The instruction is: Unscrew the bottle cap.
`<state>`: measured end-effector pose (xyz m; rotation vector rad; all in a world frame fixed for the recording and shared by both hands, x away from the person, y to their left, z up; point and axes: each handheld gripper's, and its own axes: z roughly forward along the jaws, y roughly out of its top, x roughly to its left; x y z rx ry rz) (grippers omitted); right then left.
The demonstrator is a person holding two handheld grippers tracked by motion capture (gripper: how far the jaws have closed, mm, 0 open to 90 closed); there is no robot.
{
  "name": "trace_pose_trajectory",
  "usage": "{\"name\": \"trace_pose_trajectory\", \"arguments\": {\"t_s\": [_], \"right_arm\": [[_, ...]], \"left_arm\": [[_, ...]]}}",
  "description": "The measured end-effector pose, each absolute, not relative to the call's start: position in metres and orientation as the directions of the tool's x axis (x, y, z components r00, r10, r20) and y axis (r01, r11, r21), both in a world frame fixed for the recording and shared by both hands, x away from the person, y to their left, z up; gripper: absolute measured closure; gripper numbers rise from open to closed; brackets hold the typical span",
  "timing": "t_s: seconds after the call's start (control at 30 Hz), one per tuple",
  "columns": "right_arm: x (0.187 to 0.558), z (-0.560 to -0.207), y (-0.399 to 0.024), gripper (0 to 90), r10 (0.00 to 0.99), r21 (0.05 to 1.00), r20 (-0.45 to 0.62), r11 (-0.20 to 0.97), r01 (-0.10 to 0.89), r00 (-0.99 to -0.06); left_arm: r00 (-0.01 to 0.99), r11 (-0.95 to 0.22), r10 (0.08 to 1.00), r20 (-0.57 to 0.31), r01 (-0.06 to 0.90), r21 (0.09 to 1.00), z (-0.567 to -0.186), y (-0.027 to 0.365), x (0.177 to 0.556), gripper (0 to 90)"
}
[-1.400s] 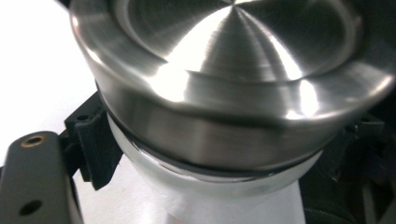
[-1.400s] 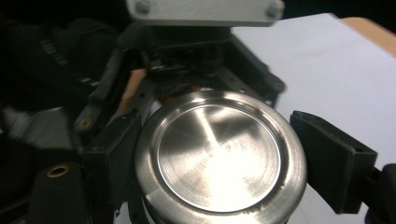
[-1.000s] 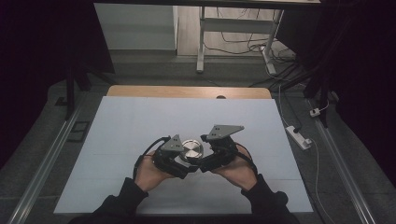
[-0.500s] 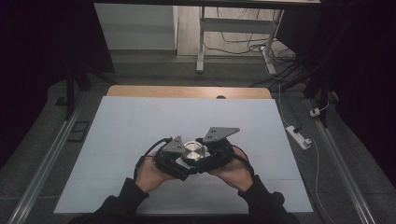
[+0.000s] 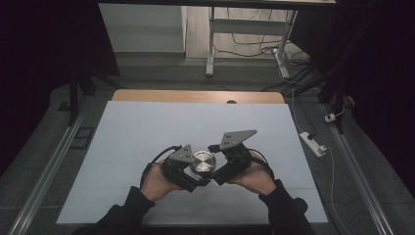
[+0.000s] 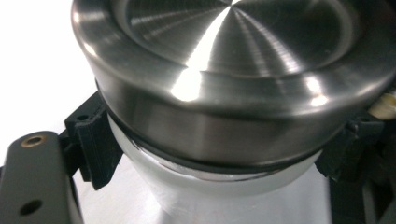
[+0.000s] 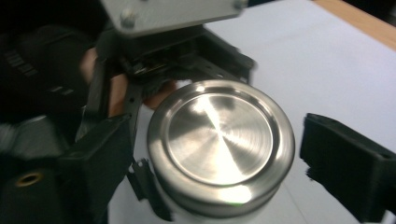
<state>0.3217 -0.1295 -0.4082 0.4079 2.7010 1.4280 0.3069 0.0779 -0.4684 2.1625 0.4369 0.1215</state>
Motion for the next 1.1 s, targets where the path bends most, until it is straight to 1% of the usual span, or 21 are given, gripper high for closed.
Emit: {"name": "trace_pose_trajectory", "arguments": {"t_s": [0.07, 0.1, 0.13, 0.17, 0.2, 0.23, 0.27, 0.37, 0.4, 0.47, 0.53, 0.57, 0.6, 0.63, 0.67, 0.7, 0.73, 0.77, 0.8, 0.87, 1.1], "right_arm": [[0.318, -0.408, -0.124, 6.3, 0.348, 0.816, 0.035, 0.531, 0.228, -0.937], [0.316, -0.409, -0.121, 6.7, 0.377, 0.823, 0.019, 0.521, 0.229, -0.926], [0.316, -0.409, -0.121, 6.7, 0.377, 0.823, 0.019, 0.521, 0.229, -0.926], [0.314, -0.41, -0.118, 8.9, 0.397, 0.827, 0.012, 0.512, 0.232, -0.918], [0.311, -0.412, -0.113, 13.3, 0.427, 0.831, -0.016, 0.508, 0.225, -0.904], [0.311, -0.412, -0.113, 13.3, 0.427, 0.831, -0.016, 0.508, 0.225, -0.904], [0.309, -0.414, -0.11, 17.1, 0.432, 0.837, -0.025, 0.503, 0.218, -0.901], [0.308, -0.415, -0.11, 19.2, 0.437, 0.845, -0.017, 0.488, 0.221, -0.899], [0.31, -0.414, -0.112, 19.4, 0.431, 0.844, 0.008, 0.482, 0.238, -0.902], [0.311, -0.414, -0.113, 19.4, 0.425, 0.843, 0.02, 0.48, 0.244, -0.905], [0.313, -0.414, -0.116, 19.6, 0.377, 0.841, 0.029, 0.491, 0.226, -0.926], [0.313, -0.414, -0.117, 19.6, 0.354, 0.841, 0.03, 0.497, 0.215, -0.935], [0.313, -0.414, -0.117, 19.6, 0.354, 0.841, 0.03, 0.497, 0.215, -0.935], [0.315, -0.414, -0.119, 19.7, 0.297, 0.843, 0.033, 0.505, 0.186, -0.954], [0.315, -0.414, -0.12, 19.7, 0.27, 0.845, 0.04, 0.505, 0.177, -0.962], [0.316, -0.413, -0.122, 19.7, 0.248, 0.848, 0.047, 0.502, 0.17, -0.968], [0.317, -0.413, -0.123, 19.7, 0.232, 0.85, 0.053, 0.501, 0.166, -0.971], [0.317, -0.413, -0.123, 19.7, 0.214, 0.85, 0.058, 0.501, 0.16, -0.975], [0.317, -0.412, -0.124, 19.7, 0.201, 0.853, 0.055, 0.499, 0.151, -0.978], [0.316, -0.412, -0.124, 19.8, 0.199, 0.854, 0.049, 0.5, 0.144, -0.979], [0.317, -0.409, -0.126, 19.7, 0.206, 0.86, 0.042, 0.491, 0.14, -0.978]], "left_arm": [[0.91, -0.523, 0.409, -0.068, 0.294, 0.8, -0.468, 0.078, 0.307, 15.9], [0.896, -0.507, 0.439, -0.074, 0.314, 0.802, -0.467, 0.078, 0.306, 15.9], [0.896, -0.507, 0.439, -0.074, 0.314, 0.802, -0.467, 0.078, 0.306, 15.9], [0.892, -0.509, 0.448, -0.07, 0.318, 0.8, -0.466, 0.078, 0.306, 15.9], [0.889, -0.508, 0.452, -0.07, 0.321, 0.8, -0.466, 0.077, 0.305, 15.9], [0.887, -0.507, 0.457, -0.066, 0.321, 0.8, -0.466, 0.076, 0.304, 15.9], [0.887, -0.51, 0.457, -0.061, 0.318, 0.799, -0.465, 0.075, 0.304, 15.9], [0.89, -0.515, 0.453, -0.059, 0.315, 0.797, -0.465, 0.075, 0.303, 15.9], [0.892, -0.514, 0.447, -0.062, 0.314, 0.798, -0.465, 0.074, 0.303, 16.0], [0.9, -0.52, 0.431, -0.063, 0.305, 0.798, -0.466, 0.075, 0.303, 15.9], [0.917, -0.519, 0.392, -0.078, 0.291, 0.804, -0.467, 0.076, 0.304, 16.0], [0.935, -0.524, 0.345, -0.088, 0.27, 0.808, -0.467, 0.078, 0.306, 15.9], [0.935, -0.524, 0.345, -0.088, 0.27, 0.808, -0.467, 0.078, 0.306, 15.9], [0.952, -0.53, 0.288, -0.1, 0.245, 0.812, -0.468, 0.08, 0.307, 15.9], [0.952, -0.53, 0.288, -0.1, 0.245, 0.812, -0.468, 0.08, 0.307, 15.9], [0.964, -0.532, 0.242, -0.109, 0.226, 0.816, -0.468, 0.081, 0.309, 15.9], [0.968, -0.531, 0.223, -0.113, 0.218, 0.819, -0.469, 0.082, 0.309, 15.9], [0.968, -0.531, 0.223, -0.113, 0.218, 0.819, -0.469, 0.082, 0.309, 15.9], [0.973, -0.54, 0.204, -0.104, 0.201, 0.817, -0.47, 0.082, 0.31, 15.9], [0.975, -0.546, 0.192, -0.107, 0.197, 0.814, -0.471, 0.082, 0.31, 15.9], [0.97, -0.56, 0.223, -0.1, 0.212, 0.801, -0.475, 0.08, 0.311, 15.9]]}}
